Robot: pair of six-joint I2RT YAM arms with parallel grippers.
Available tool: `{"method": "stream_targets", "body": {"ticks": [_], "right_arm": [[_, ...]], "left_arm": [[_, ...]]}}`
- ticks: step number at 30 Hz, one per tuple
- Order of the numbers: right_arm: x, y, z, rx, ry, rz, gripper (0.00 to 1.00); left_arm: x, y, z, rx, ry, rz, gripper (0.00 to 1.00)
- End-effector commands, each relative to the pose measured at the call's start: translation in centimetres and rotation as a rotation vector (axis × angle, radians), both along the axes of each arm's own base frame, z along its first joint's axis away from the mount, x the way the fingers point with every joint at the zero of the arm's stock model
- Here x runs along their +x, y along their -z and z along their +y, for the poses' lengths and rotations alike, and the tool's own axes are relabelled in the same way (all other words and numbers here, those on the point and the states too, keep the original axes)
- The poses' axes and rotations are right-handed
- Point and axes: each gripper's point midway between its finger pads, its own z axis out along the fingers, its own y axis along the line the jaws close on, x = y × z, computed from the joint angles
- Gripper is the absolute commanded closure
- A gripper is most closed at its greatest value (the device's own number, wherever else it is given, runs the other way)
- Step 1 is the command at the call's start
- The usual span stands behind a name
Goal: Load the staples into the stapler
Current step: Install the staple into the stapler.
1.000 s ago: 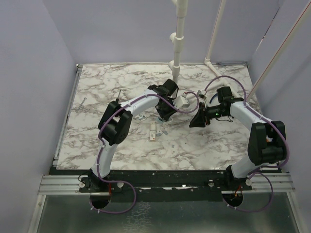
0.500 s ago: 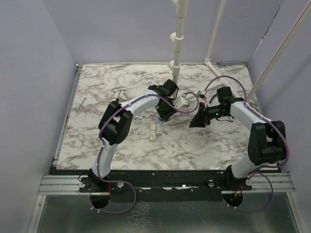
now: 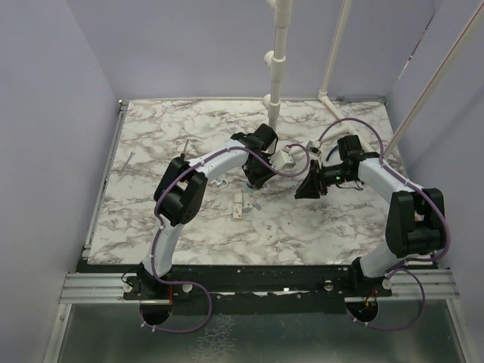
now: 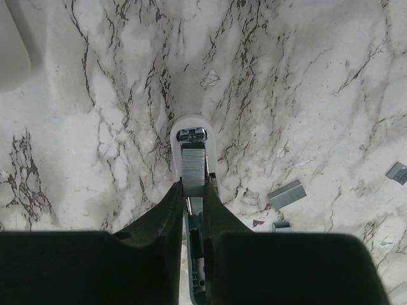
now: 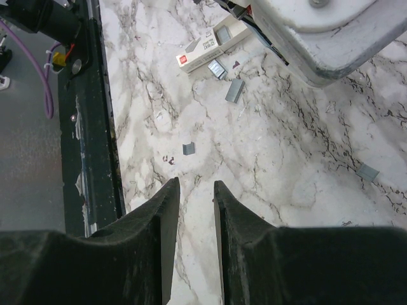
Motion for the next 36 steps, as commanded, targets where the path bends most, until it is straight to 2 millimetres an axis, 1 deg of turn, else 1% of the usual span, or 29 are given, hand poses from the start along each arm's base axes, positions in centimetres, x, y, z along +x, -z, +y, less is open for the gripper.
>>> {"method": "stream_targets", "body": {"ticks": [1, 14, 24, 36], "right_arm": [[0.6, -0.9, 0.2, 0.018, -0.015, -0.039, 0.68], [0.6, -0.9, 0.2, 0.017, -0.015, -0.041, 0.68], [0.6, -0.8, 0.2, 0.017, -0.016, -0.035, 0.68], [0.5, -0.7, 0.2, 0.017, -0.016, -0.033, 0.68]], "left_arm": [[-0.4, 1.0, 0.4, 0.043, 0.011, 0.019, 1.00], [-0.2, 0.4, 0.4, 0.040, 0.003, 0.005, 1.00], [0.0, -1.2, 0.3, 0.017, 0.003, -0.022, 1.00], [-0.2, -1.2, 0.8, 0.035, -0.015, -0.025, 1.00]]}}
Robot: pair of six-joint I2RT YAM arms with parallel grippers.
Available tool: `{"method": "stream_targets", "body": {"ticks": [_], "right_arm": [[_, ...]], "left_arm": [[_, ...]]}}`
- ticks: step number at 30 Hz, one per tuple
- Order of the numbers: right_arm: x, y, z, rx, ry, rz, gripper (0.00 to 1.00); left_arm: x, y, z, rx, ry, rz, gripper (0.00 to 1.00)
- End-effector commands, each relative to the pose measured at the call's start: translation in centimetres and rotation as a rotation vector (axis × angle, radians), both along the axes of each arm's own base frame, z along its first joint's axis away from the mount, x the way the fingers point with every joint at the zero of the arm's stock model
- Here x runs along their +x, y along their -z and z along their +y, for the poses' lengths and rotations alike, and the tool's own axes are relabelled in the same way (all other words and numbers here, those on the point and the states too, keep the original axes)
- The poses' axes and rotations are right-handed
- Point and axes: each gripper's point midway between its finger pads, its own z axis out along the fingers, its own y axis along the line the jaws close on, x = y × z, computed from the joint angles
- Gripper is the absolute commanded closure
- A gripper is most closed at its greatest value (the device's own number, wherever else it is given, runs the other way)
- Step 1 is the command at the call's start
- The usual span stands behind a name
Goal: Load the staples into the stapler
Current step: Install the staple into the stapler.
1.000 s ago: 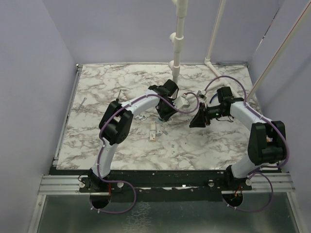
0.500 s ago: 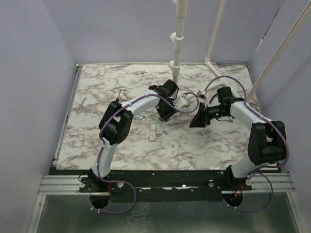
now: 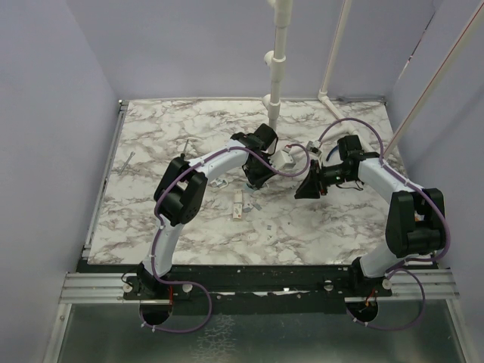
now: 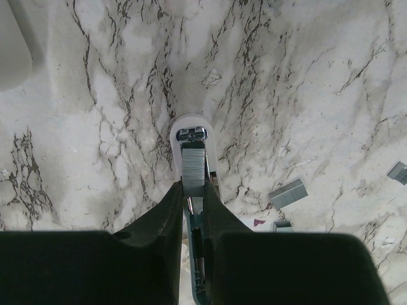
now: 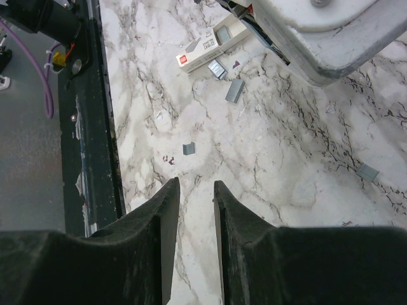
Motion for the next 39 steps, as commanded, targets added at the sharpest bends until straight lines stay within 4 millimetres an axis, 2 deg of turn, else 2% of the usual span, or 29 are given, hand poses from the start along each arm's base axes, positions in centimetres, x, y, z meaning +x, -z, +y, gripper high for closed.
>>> {"method": "stream_targets", "body": {"ticks": [1, 13, 39], "right_arm": [[0.6, -0.8, 0.2, 0.017, -0.016, -0.034, 0.68], [0.6, -0.9, 0.3, 0.020, -0.018, -0.038, 0.68], [0.5, -0.9, 0.2, 0.019, -0.020, -0.039, 0.68]], "left_arm": [[-0.2, -1.1, 0.8, 0.036, -0.016, -0.023, 1.00], [-0.2, -1.1, 1.0, 0.057, -0.033, -0.010, 1.00], [-0.4, -2.6, -0.5, -0.011, -0.121, 0.047, 1.00]]}}
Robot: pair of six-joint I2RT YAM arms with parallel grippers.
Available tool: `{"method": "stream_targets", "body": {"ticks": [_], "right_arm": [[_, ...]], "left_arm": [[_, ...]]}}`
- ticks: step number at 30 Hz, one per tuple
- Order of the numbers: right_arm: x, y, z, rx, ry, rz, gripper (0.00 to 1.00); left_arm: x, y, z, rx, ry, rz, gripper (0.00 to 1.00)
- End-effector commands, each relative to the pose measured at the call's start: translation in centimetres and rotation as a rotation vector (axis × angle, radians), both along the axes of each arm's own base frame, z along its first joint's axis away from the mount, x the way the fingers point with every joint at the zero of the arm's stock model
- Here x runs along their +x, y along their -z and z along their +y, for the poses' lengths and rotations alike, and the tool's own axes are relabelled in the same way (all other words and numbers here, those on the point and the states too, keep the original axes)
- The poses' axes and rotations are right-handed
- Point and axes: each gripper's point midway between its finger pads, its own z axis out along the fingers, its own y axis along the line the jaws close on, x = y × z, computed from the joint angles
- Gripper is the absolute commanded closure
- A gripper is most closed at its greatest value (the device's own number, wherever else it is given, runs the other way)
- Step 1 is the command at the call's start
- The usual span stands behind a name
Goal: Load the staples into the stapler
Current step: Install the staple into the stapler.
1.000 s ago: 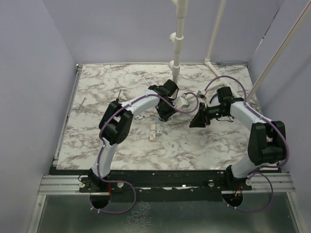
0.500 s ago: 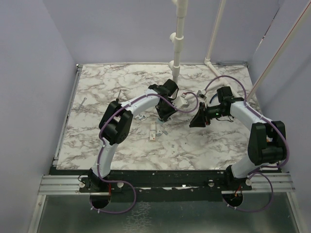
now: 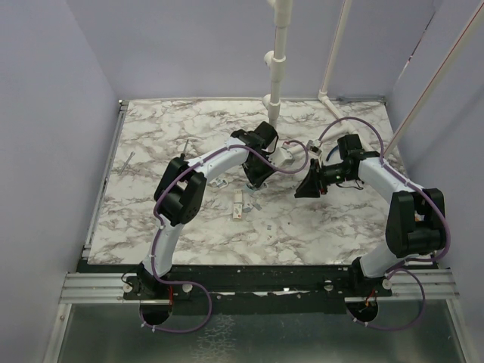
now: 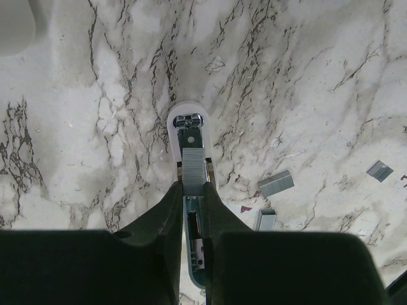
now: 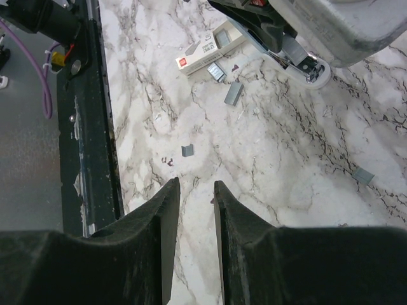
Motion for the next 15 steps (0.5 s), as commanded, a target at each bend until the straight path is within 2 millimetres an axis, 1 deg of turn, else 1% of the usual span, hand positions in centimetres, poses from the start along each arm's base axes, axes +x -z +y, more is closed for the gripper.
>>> {"method": "stream_targets", "body": {"ticks": [1, 15], "right_arm": [[0.3, -0.7, 0.2, 0.018, -0.017, -0.028, 0.68], [0.3, -0.7, 0.2, 0.017, -0.016, -0.030, 0.68]], "left_arm": [[-0.1, -1.7, -1.0, -0.041, -0.037, 0.008, 1.00], [-0.2, -0.6, -1.0, -0.016, -0.088, 0.048, 1.00]]}}
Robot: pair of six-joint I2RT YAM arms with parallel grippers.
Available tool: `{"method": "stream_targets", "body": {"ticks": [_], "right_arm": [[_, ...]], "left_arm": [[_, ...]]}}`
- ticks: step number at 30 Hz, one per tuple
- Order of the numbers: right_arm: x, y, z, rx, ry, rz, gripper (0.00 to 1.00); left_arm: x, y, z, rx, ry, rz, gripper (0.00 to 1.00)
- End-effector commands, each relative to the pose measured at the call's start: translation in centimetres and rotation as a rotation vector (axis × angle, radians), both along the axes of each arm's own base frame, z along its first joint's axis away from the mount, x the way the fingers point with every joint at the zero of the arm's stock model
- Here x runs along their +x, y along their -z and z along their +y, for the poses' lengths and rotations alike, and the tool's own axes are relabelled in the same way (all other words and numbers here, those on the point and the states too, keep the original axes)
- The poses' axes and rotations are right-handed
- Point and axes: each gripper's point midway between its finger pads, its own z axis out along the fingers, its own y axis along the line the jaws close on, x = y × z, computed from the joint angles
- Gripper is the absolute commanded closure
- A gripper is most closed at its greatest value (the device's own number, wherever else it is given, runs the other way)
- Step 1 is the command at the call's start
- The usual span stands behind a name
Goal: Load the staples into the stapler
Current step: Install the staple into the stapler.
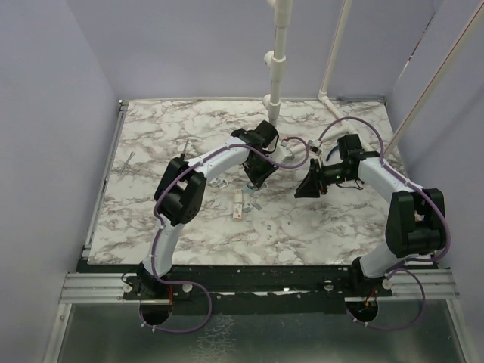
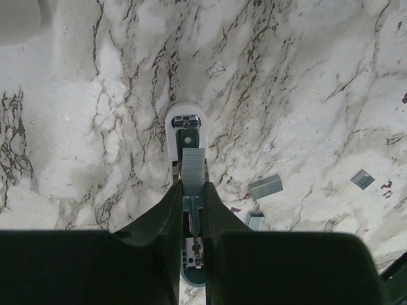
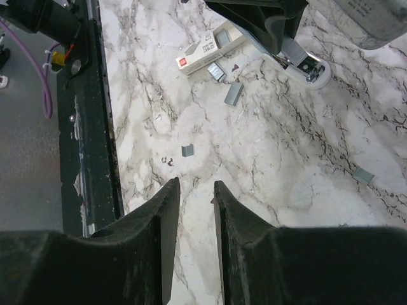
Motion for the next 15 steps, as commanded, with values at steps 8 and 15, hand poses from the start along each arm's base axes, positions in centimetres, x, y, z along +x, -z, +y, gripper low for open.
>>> {"method": "stream_targets", "body": {"ticks": [8, 15], "right_arm": [[0.30, -0.75, 0.19, 0.017, -0.016, -0.031, 0.68], [0.26, -0.73, 0.20, 0.018, -0.016, -0.028, 0.68]], "left_arm": [[0.23, 0.21, -0.76, 0.003, -0.016, 0.019, 1.00], [0.21, 0.64, -0.63, 0.018, -0.017, 0.029, 1.00]]}}
